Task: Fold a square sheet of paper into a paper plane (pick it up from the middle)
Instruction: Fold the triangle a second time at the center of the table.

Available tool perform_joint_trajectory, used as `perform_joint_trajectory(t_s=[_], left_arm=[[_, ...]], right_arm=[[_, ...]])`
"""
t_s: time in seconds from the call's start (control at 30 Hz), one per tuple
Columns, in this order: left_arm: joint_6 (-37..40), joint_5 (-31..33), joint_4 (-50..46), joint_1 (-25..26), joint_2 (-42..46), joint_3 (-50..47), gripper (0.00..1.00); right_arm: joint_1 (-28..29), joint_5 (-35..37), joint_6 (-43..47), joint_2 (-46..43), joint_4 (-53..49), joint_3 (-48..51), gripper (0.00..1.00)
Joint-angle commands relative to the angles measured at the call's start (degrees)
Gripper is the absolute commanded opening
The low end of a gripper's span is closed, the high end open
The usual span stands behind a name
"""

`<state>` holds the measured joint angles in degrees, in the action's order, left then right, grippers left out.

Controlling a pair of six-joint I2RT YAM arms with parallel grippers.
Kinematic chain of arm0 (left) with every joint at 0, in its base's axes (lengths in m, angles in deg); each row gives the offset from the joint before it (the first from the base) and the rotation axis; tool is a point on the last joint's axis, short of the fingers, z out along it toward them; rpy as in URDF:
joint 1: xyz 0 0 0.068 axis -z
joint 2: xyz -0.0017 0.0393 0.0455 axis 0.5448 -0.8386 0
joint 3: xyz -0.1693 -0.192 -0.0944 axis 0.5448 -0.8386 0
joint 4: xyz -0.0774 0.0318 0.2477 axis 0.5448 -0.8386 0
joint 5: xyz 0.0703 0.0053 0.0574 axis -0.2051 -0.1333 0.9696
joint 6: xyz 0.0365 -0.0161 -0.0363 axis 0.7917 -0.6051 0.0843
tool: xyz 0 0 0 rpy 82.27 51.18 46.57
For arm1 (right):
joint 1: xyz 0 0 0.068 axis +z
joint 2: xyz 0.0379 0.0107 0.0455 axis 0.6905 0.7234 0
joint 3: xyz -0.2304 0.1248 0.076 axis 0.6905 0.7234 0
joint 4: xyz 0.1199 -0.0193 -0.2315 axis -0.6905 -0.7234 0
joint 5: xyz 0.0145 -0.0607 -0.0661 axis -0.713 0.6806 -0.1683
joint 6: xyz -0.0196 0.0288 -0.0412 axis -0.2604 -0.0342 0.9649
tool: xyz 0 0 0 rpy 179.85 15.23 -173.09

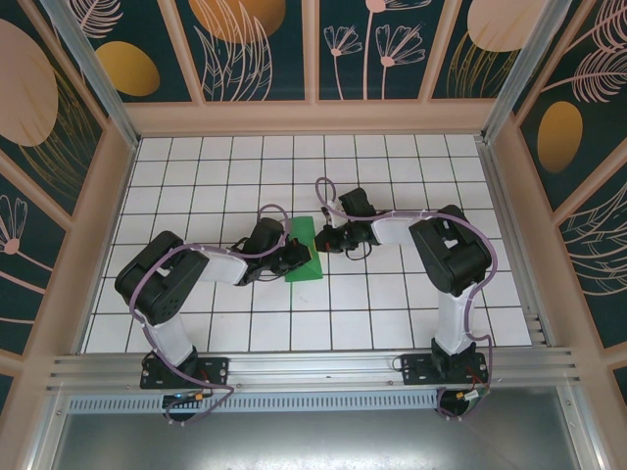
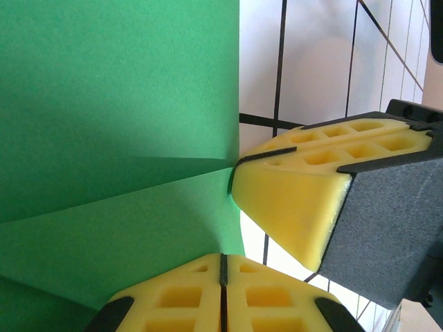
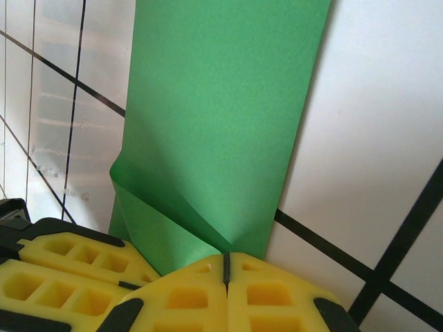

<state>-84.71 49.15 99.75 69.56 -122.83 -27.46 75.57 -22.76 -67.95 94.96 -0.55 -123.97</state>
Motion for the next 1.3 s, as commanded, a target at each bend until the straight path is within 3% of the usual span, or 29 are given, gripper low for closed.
perform_joint_trajectory(t_s=[0.0,1.27], left_arm=[[1.5,0.1,-0.6,0.3,0.1,0.3,0.11],[2.4,2.3,-6.2,0.3,-1.2,1.1,0.10]], right_arm=[[-0.3,-0.7,0.4,-0.2,-1.0,0.2,0.00],[-0.2,0.8,0.3,0.7,-2.5,-0.8,0.01]])
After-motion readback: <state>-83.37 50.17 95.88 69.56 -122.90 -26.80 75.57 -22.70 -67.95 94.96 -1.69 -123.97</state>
